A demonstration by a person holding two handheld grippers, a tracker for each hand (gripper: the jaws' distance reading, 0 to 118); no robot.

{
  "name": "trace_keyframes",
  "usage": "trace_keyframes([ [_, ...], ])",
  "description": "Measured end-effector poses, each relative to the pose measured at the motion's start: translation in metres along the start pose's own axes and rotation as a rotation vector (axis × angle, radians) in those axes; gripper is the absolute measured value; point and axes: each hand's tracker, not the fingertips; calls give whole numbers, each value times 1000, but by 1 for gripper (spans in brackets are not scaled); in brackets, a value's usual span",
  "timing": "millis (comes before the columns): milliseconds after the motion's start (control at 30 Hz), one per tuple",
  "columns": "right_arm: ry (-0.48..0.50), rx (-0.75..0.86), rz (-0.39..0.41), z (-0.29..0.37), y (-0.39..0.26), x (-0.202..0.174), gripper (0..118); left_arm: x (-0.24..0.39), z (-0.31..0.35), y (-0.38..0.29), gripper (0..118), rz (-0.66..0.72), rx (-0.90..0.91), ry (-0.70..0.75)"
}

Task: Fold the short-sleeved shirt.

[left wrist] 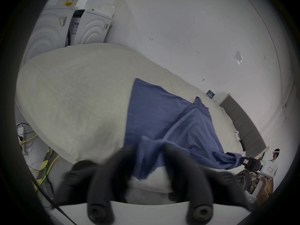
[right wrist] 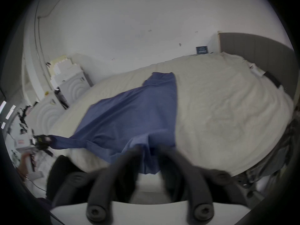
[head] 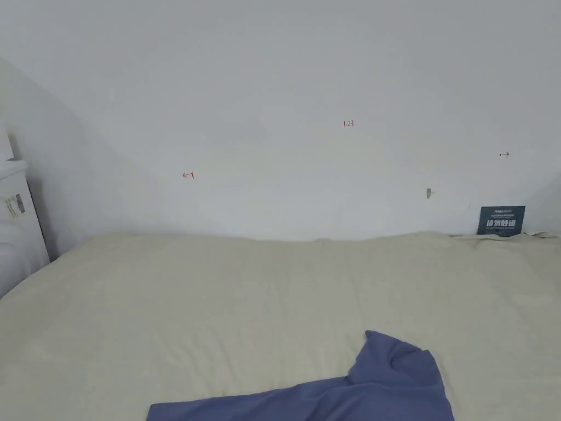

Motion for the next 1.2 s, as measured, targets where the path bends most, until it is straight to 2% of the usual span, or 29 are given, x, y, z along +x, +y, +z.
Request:
trace_keyframes([
  [33,-29,12,20,5,0,5,97,-6,7,1,108,0,18,17],
  [67,-67,24,28,12,2,10,103,-10,15,7,117,-2,25,37],
  [100,-99,41,46,20,7,13,102,-12,24,14,117,-7,39,59],
  [167,-99,98,4,38,25,19,103,-10,44,31,117,-62,109,73],
  [233,-51,177,-14,53,46,15,103,3,58,51,117,-115,182,77],
  [367,41,320,21,65,78,-10,106,40,78,84,117,-173,355,-2],
  [400,40,355,10,66,83,-16,106,49,81,89,117,-165,389,-32],
  [467,122,371,-23,62,92,-24,106,70,84,97,116,-173,413,-108],
  [533,97,394,-26,62,101,-38,106,90,87,99,115,-238,467,-126],
  [600,123,427,-2,62,108,-48,106,108,88,102,110,-308,492,-132],
  [633,106,414,-1,61,112,-56,103,115,89,100,105,-332,501,-110],
  [667,101,442,19,63,111,-62,92,121,90,96,89,-321,494,-108],
  [733,97,452,62,64,110,-73,57,129,91,95,59,-340,498,-123],
  [767,90,447,85,64,110,-78,31,132,91,92,43,-350,506,-123],
  [800,86,448,100,63,108,-83,14,135,92,91,35,-344,505,-122],
  [833,79,440,109,63,107,-86,6,134,91,90,26,-345,496,-131],
  [900,92,425,123,62,105,-92,2,133,90,87,0,-325,472,-173],
  [1067,98,394,143,55,97,-96,0,131,88,80,0,-295,413,-145],
  [1200,112,377,125,51,97,-96,0,123,81,81,0,-254,372,-150],
])
